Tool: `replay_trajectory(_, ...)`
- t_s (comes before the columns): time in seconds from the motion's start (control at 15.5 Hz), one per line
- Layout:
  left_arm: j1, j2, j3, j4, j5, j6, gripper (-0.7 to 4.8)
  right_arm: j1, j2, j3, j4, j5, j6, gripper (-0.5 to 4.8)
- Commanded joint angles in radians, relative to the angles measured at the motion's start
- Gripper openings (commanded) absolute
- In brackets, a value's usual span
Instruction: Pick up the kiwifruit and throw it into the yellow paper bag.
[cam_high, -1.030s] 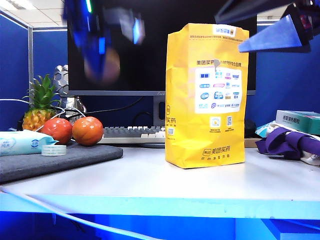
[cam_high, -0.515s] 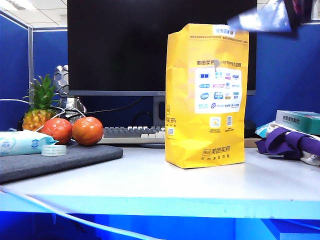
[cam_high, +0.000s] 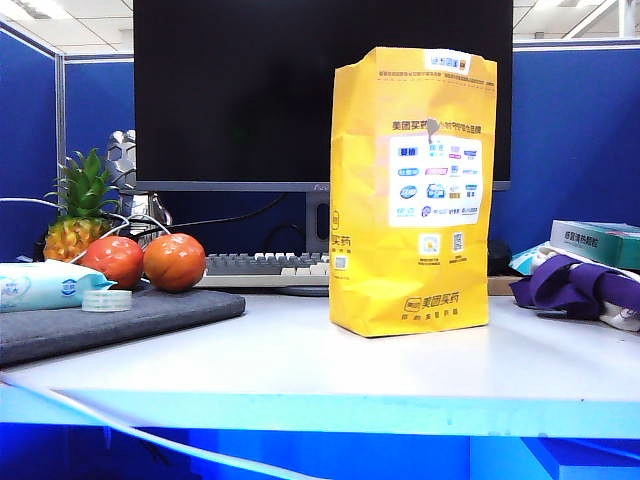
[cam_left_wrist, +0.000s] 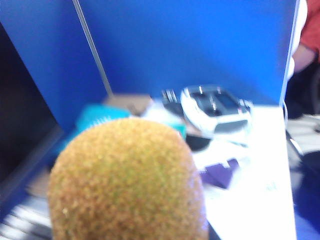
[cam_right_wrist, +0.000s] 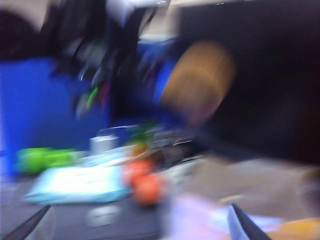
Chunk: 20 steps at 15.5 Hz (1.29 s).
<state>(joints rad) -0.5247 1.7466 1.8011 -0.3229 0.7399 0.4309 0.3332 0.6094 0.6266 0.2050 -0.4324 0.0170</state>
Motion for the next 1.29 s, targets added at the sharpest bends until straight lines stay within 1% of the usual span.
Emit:
replay_trajectory(0.06, -0.002, 0.055, 0.002, 0.054, 0.077, -0.024, 1.73, -0.006, -0.052, 0.067, -0.192, 0.177, -0.134, 4.79)
replay_trajectory(0.19, -0.021, 0.087, 0.002, 0.133, 0.066, -0.024, 1.72, -0.006, -0.067, 0.071, -0.212, 0.179, -0.135, 4.79)
replay_trajectory(0.39, -0.031, 0.124, 0.002, 0.24, 0.011, -0.1, 1.72, -0.006, -0.067, 0.071, -0.231, 0.161, -0.129, 4.79)
replay_trajectory(0.45, -0.037, 0.135, 0.002, 0.254, -0.046, -0.122, 1.78, -0.006, -0.067, 0.071, -0.231, 0.16, -0.129, 4.79)
replay_trajectory(0.51, -0.037, 0.14, 0.002, 0.257, -0.06, -0.128, 2.9, -0.006, -0.067, 0.071, -0.23, 0.138, -0.129, 4.79)
replay_trajectory(0.58, -0.037, 0.141, 0.002, 0.259, -0.067, -0.14, 4.79, -0.006, -0.067, 0.071, -0.23, 0.127, -0.125, 4.79)
replay_trajectory(0.64, -0.041, 0.141, 0.002, 0.264, -0.074, -0.159, 4.79, -0.006, -0.067, 0.071, -0.229, 0.122, -0.125, 4.79)
replay_trajectory(0.77, -0.045, 0.134, 0.002, 0.253, -0.057, -0.159, 4.79, -0.007, -0.067, 0.071, -0.198, 0.122, -0.125, 4.79)
replay_trajectory(0.84, -0.045, 0.103, 0.002, 0.222, -0.055, -0.158, 4.79, -0.007, -0.081, 0.072, -0.178, 0.134, -0.126, 4.79)
replay_trajectory(0.9, -0.04, 0.048, 0.002, 0.185, -0.067, -0.152, 4.79, -0.011, -0.11, 0.08, -0.175, 0.187, -0.126, 4.79)
replay_trajectory(0.97, -0.026, -0.039, 0.002, 0.133, -0.114, -0.124, 4.79, -0.019, -0.158, 0.089, -0.175, 0.243, -0.127, 4.79)
replay_trajectory(1.03, -0.002, -0.131, 0.002, 0.074, -0.222, -0.111, 4.79, -0.032, -0.217, 0.09, -0.174, 0.272, -0.127, 4.79)
replay_trajectory(1.09, 0.023, -0.214, 0.002, -0.004, -0.33, -0.066, 4.79, -0.043, -0.277, 0.09, -0.187, 0.278, -0.134, 4.79)
replay_trajectory(1.16, 0.061, -0.289, 0.002, -0.082, -0.41, -0.034, 4.79, -0.055, -0.334, 0.09, -0.211, 0.278, -0.156, 4.79)
replay_trajectory(1.22, 0.143, -0.38, 0.002, -0.197, -0.451, -0.034, 4.79, -0.071, -0.409, 0.09, -0.269, 0.277, -0.167, 4.79)
replay_trajectory(1.29, 0.209, -0.439, 0.002, -0.292, -0.425, -0.021, 4.79, -0.074, -0.451, 0.09, -0.332, 0.279, -0.167, 4.79)
